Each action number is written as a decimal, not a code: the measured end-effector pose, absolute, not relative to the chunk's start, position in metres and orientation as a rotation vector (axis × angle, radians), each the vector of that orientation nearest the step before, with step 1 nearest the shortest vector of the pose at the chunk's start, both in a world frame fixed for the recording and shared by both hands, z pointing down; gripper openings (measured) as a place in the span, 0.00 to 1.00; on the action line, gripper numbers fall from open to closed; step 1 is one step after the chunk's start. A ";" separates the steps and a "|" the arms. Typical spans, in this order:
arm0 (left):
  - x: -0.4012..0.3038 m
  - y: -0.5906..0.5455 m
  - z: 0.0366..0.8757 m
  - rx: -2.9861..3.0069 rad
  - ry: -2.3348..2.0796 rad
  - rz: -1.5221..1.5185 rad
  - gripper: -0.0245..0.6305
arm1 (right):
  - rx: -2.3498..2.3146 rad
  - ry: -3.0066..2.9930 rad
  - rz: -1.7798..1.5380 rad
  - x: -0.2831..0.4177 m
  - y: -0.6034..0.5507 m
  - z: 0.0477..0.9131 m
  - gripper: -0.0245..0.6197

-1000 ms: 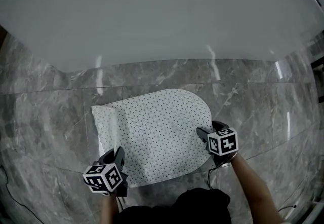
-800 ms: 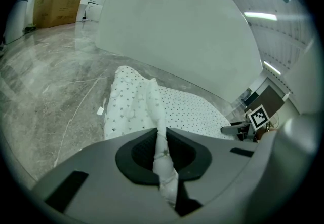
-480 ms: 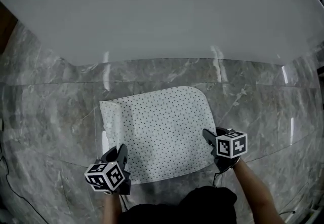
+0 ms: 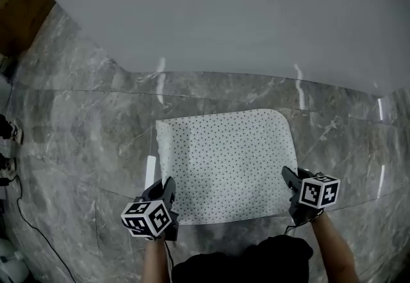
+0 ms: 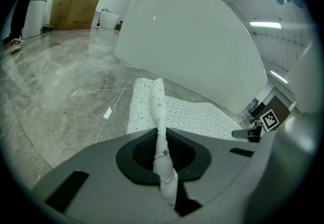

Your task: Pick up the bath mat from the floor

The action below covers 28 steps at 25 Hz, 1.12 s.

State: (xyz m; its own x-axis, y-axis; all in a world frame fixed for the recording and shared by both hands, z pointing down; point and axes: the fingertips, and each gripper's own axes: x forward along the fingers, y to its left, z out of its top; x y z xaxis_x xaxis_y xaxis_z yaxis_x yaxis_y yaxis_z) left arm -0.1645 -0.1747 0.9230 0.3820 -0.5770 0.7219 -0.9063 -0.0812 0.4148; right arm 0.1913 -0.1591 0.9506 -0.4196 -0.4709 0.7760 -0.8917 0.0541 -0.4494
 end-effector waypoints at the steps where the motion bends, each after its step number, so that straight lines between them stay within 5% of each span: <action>1: -0.169 -0.176 0.917 1.763 -1.315 0.466 0.05 | 1.360 -1.916 1.333 0.188 -0.159 0.944 0.08; 19: -0.187 -0.174 0.770 1.562 -1.380 0.401 0.05 | 1.291 -1.904 1.393 0.124 -0.160 0.794 0.08; 28: -0.171 -0.156 0.630 1.537 -1.350 0.390 0.05 | 1.293 -1.843 1.442 0.128 -0.144 0.656 0.08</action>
